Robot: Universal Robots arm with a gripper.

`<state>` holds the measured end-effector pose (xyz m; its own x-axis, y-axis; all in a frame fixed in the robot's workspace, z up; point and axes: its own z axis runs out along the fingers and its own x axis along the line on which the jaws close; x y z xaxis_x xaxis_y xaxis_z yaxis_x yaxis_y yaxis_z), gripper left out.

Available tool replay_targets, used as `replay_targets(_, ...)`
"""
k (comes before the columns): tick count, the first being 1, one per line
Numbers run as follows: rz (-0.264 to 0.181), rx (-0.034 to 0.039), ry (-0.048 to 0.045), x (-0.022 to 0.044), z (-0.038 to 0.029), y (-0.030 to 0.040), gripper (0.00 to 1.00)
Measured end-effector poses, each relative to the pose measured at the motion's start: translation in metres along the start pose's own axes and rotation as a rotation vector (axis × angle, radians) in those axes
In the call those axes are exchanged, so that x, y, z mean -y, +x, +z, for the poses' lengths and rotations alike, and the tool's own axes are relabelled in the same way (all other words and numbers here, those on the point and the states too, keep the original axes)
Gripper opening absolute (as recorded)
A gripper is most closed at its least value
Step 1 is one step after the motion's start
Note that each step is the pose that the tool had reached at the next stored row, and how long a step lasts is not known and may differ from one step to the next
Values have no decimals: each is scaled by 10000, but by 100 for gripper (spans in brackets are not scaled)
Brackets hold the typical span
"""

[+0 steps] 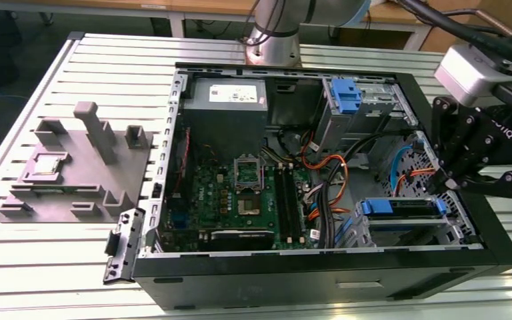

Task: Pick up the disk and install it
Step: 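Insert the first disk wire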

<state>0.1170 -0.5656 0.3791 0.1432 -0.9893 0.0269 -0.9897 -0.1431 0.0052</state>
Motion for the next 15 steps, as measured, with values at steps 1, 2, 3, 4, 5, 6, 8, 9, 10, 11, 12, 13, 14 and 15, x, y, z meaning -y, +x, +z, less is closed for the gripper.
replay_targets(1, -88, -2, 2, 2, 0, 0, 10)
replay_targets(2, -122, -2, 3, 10, 0, 1, 10)
replay_targets(3, -135, -1, 4, 21, 1, 0, 10)
replay_targets(4, -139, -3, 4, 33, 2, -1, 10)
replay_targets(5, -140, -12, 3, 45, 2, -5, 10)
replay_targets(6, -140, -24, 1, 57, 1, -10, 10)
replay_targets(8, -140, -43, -3, 83, 3, -26, 10)
replay_targets(9, -140, -61, -6, 97, 3, -37, 10)
replay_targets(10, -140, -78, -11, 110, 3, -48, 10)
replay_targets(11, -140, -102, -17, 123, 5, -59, 10)
replay_targets(12, -140, -127, -24, 136, 5, -72, 10)
replay_targets(13, -140, -149, -29, 149, 6, -83, 10)
replay_targets(14, -140, -165, -32, 161, 6, -93, 10)
replay_targets(15, -140, -174, -33, 173, 8, -103, 10)
